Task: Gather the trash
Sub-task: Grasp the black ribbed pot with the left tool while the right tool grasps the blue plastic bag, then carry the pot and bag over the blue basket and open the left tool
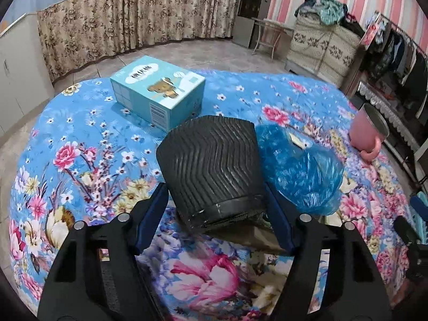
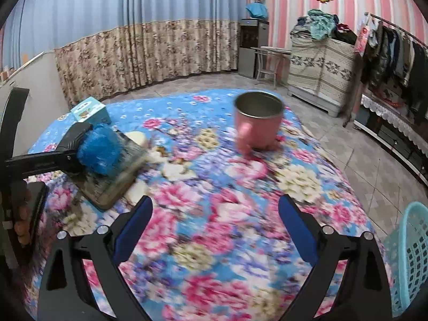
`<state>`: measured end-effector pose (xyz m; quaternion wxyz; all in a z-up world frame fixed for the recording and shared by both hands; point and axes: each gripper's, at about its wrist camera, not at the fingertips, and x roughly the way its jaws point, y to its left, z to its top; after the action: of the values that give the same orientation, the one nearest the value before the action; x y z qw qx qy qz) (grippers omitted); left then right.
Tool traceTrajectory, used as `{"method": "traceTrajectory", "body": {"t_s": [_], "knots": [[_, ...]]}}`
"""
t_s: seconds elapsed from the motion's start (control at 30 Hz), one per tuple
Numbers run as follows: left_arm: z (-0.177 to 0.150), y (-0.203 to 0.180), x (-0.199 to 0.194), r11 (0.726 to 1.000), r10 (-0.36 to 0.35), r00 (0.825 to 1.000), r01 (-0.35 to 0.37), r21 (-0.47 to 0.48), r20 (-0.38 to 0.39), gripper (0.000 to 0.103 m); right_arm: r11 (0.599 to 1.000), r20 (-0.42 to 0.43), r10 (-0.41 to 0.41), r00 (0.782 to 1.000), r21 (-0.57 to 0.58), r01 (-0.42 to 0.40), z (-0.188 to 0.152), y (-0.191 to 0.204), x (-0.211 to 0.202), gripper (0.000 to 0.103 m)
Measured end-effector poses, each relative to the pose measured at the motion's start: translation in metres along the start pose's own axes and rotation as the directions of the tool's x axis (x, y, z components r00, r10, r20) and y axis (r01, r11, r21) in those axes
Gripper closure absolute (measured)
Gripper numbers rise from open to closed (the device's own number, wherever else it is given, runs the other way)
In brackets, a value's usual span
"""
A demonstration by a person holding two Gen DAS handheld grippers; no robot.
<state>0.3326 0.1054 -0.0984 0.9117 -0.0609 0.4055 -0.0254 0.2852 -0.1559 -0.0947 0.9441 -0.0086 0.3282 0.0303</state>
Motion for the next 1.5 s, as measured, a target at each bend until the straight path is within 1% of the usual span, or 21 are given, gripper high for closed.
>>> {"method": "traceTrajectory", "body": {"t_s": [0.13, 0.3, 0.37, 0.5, 0.53, 0.57, 0.6, 0.63, 0.67, 0.7, 0.73, 0.77, 0.9, 0.97, 1.03, 1.1, 1.13, 1.17, 1.3, 1.4, 1.5], "knots": [[-0.002, 0.02, -0.023, 1.0, 0.01, 0.999, -0.009, -0.014, 0.045, 0.033, 0.999, 0.009, 0.028, 1.0, -0.033, -0.027, 0.01, 0.025, 0.004, 0.01], [-0.006, 0.056, -0.053, 0.995, 0.097, 0.989, -0.092, -0.048, 0.113, 0.033, 0.994, 0.002, 0.088, 0.996, -0.063, -0.088, 0.024, 0.068, 0.02, 0.01], [-0.009, 0.069, -0.061, 0.992, 0.12, 0.985, -0.113, -0.065, 0.127, 0.033, 0.99, -0.01, 0.117, 0.993, -0.073, -0.117, 0.028, 0.086, 0.029, 0.01], [-0.014, 0.087, -0.072, 0.986, 0.151, 0.98, -0.14, -0.09, 0.131, 0.033, 0.985, -0.03, 0.128, 0.991, -0.117, -0.131, 0.032, 0.116, 0.043, 0.01], [-0.016, 0.092, -0.074, 0.984, 0.157, 0.979, -0.144, -0.101, 0.129, 0.033, 0.984, -0.038, 0.124, 0.992, -0.126, -0.128, 0.034, 0.122, 0.047, 0.012], [-0.017, 0.096, -0.076, 0.984, 0.158, 0.979, -0.144, -0.108, 0.127, 0.033, 0.983, -0.051, 0.125, 0.991, -0.127, -0.131, 0.035, 0.126, 0.051, 0.021], [-0.018, 0.098, -0.078, 0.983, 0.159, 0.98, -0.145, -0.115, 0.124, 0.033, 0.982, -0.071, 0.141, 0.987, -0.119, -0.149, 0.037, 0.128, 0.057, 0.032], [-0.019, 0.101, -0.078, 0.982, 0.161, 0.979, -0.147, -0.119, 0.122, 0.033, 0.978, -0.094, 0.164, 0.982, -0.112, -0.174, 0.038, 0.128, 0.061, 0.06], [-0.02, 0.1, -0.08, 0.981, 0.167, 0.978, -0.153, -0.119, 0.123, 0.033, 0.973, -0.119, 0.191, 0.974, -0.108, -0.204, 0.039, 0.128, 0.063, 0.072], [-0.018, 0.098, -0.081, 0.981, 0.171, 0.977, -0.157, -0.117, 0.124, 0.033, 0.97, -0.117, 0.204, 0.972, -0.111, -0.217, 0.037, 0.128, 0.061, 0.074], [-0.016, 0.098, -0.082, 0.981, 0.172, 0.977, -0.158, -0.115, 0.126, 0.033, 0.968, -0.107, 0.209, 0.972, -0.117, -0.221, 0.037, 0.126, 0.058, 0.079], [-0.015, 0.095, -0.084, 0.981, 0.17, 0.977, -0.156, -0.114, 0.13, 0.033, 0.967, -0.093, 0.213, 0.973, -0.126, -0.223, 0.037, 0.123, 0.052, 0.081], [-0.011, 0.076, -0.096, 0.986, 0.148, 0.976, -0.133, -0.1, 0.16, 0.033, 0.972, -0.011, 0.207, 0.978, -0.114, -0.207, 0.04, 0.087, 0.014, 0.081], [-0.009, 0.057, -0.102, 0.99, 0.129, 0.974, -0.117, -0.078, 0.185, 0.033, 0.976, 0.019, 0.206, 0.978, -0.069, -0.204, 0.042, 0.057, -0.007, 0.081], [-0.007, 0.033, -0.108, 0.994, 0.109, 0.971, -0.1, -0.054, 0.211, 0.033, 0.982, 0.045, 0.187, 0.981, -0.041, -0.185, 0.041, 0.033, -0.026, 0.081], [-0.008, 0.013, -0.113, 0.996, 0.083, 0.969, -0.077, -0.036, 0.233, 0.033, 0.988, 0.074, 0.152, 0.986, -0.011, -0.151, 0.037, 0.003, -0.052, 0.081], [-0.009, -0.002, -0.114, 0.998, 0.061, 0.969, -0.057, -0.024, 0.239, 0.033, 0.991, 0.082, 0.135, 0.987, -0.004, -0.135, 0.037, -0.007, -0.057, 0.081], [-0.01, -0.017, -0.114, 0.999, 0.038, 0.97, -0.037, -0.01, 0.241, 0.033, 0.995, 0.099, 0.102, 0.99, 0.008, -0.103, 0.033, -0.024, -0.071, 0.081], [-0.015, -0.072, -0.114, 0.998, -0.034, 0.969, 0.02, 0.059, 0.244, 0.033, 0.996, 0.137, 0.019, 0.99, 0.085, -0.031, 0.022, -0.084, -0.108, 0.081], [-0.022, -0.117, -0.115, 0.991, -0.108, 0.967, 0.085, 0.108, 0.229, 0.033, 0.991, 0.152, -0.048, 0.987, 0.135, 0.028, 0.011, -0.124, -0.129, 0.081], [-0.031, -0.157, -0.115, 0.979, -0.161, 0.963, 0.129, 0.155, 0.215, 0.033, 0.978, 0.155, -0.115, 0.981, 0.193, 0.085, -0.002, -0.166, -0.15, 0.081]]}}
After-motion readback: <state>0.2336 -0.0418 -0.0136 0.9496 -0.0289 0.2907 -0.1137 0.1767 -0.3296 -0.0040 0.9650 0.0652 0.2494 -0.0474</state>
